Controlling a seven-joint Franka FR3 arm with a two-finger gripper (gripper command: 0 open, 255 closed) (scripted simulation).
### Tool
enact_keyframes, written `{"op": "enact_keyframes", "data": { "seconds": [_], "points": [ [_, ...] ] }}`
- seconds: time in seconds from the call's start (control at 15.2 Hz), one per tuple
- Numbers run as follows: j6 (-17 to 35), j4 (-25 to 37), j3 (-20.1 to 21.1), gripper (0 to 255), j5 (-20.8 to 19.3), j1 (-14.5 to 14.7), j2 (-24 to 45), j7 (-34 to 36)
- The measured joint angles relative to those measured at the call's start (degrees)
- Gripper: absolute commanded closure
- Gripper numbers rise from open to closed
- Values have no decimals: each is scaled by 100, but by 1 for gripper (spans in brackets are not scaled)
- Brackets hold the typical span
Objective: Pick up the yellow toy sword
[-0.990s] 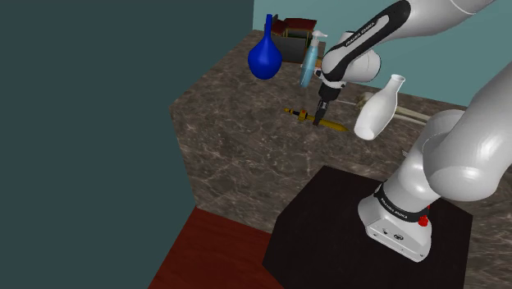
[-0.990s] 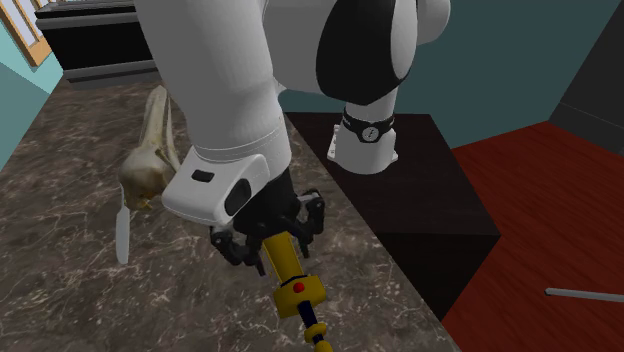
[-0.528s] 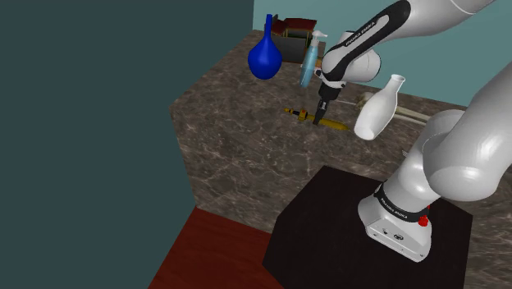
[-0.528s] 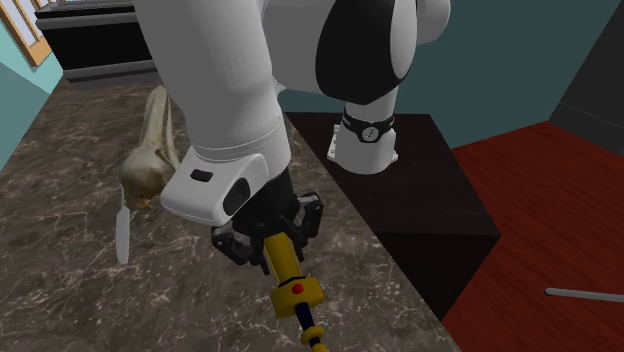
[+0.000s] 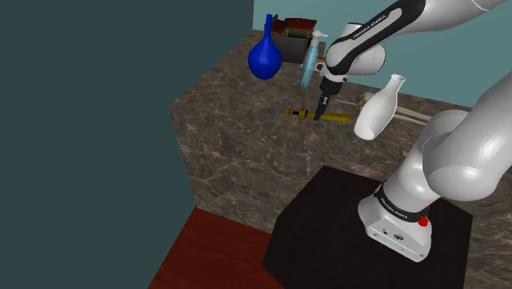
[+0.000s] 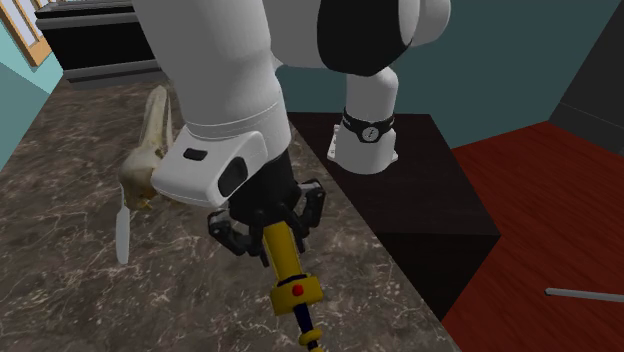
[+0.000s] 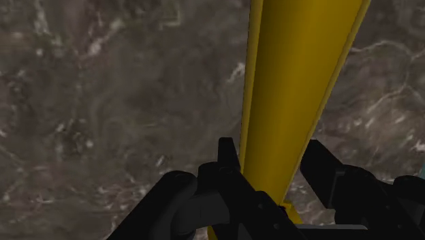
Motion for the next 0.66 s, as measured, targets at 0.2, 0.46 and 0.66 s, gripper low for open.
{"op": "enact_keyframes", "data": {
  "seconds": [0.2, 0.46, 0.66],
  "points": [
    [-264, 25, 71, 255, -278, -106, -297, 217],
    [-637, 132, 180, 255, -520, -210, -611, 435],
    [-887, 208, 250, 255, -647, -276, -809, 549]
  ]
}}
